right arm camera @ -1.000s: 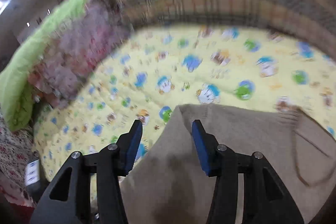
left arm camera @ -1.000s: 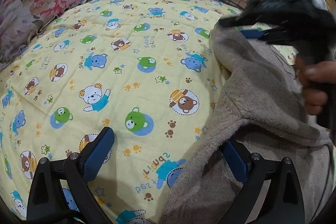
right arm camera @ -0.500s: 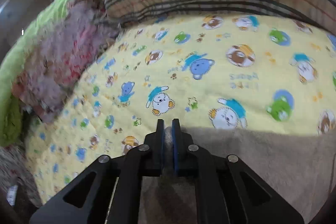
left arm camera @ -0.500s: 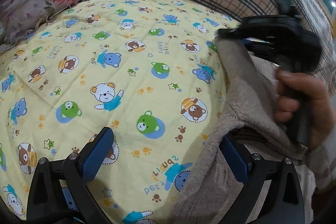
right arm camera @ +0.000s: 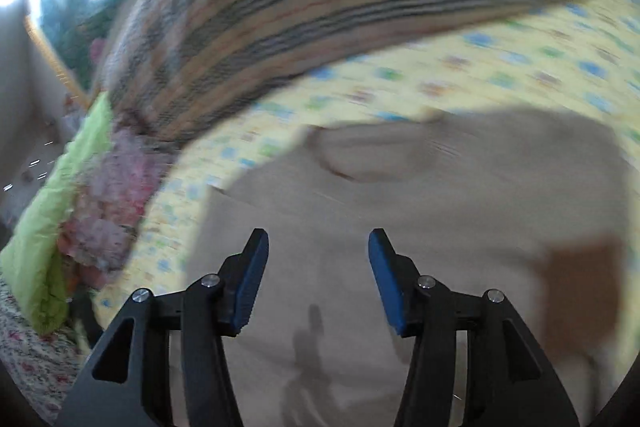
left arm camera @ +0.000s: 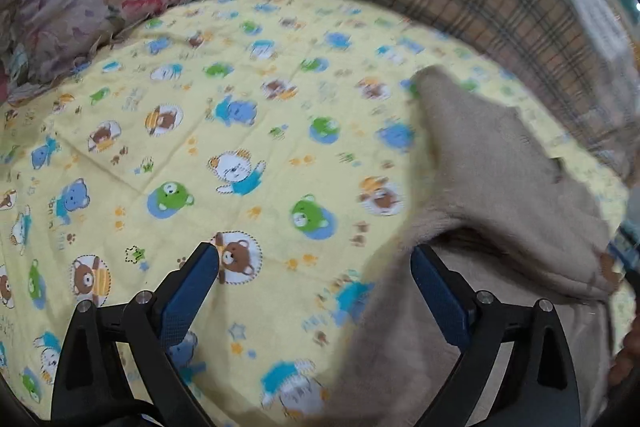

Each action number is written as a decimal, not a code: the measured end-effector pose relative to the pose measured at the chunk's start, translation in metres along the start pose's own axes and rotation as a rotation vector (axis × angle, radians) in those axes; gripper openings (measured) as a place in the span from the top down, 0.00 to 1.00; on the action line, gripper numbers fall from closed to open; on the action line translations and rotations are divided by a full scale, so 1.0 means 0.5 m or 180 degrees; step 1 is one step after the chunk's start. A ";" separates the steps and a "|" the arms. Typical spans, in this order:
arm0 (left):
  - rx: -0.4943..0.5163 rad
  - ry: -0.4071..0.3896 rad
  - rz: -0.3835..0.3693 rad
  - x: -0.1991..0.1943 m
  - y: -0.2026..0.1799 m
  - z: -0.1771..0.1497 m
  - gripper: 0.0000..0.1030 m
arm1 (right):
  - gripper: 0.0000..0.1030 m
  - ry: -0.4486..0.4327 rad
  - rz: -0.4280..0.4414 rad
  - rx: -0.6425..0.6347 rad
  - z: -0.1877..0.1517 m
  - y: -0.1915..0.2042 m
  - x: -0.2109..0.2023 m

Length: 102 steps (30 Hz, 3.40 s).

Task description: Fold small clothes

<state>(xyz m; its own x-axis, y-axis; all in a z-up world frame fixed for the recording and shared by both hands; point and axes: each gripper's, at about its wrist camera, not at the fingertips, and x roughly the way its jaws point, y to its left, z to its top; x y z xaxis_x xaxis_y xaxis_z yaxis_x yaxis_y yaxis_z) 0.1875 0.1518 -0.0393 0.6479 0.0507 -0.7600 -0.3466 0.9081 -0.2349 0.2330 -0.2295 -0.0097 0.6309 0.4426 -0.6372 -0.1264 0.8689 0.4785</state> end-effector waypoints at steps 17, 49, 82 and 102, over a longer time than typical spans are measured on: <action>0.0770 0.0433 0.0051 0.101 -0.144 0.053 0.04 | 0.49 0.0019 -0.0459 0.0316 -0.049 -0.144 -0.097; 0.0868 0.0466 -0.0550 -0.272 0.011 -0.275 0.05 | 0.47 -0.0228 -0.0250 0.0431 -0.421 -0.123 -0.446; 0.1130 0.0864 -0.1142 -0.272 0.051 -0.413 0.55 | 0.60 0.0231 0.0158 0.0232 -0.577 -0.139 -0.410; 0.1266 0.0984 -0.1205 -0.268 0.049 -0.417 0.91 | 0.88 0.0648 0.0485 0.0269 -0.609 -0.145 -0.362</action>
<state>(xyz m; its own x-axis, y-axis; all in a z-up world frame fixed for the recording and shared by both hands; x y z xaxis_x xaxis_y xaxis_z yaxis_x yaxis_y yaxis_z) -0.0491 0.0808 -0.0695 0.4296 -0.3729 -0.8224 0.1856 0.9278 -0.3237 -0.1052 -0.3050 -0.1131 0.4413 0.6098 -0.6583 -0.1385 0.7711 0.6215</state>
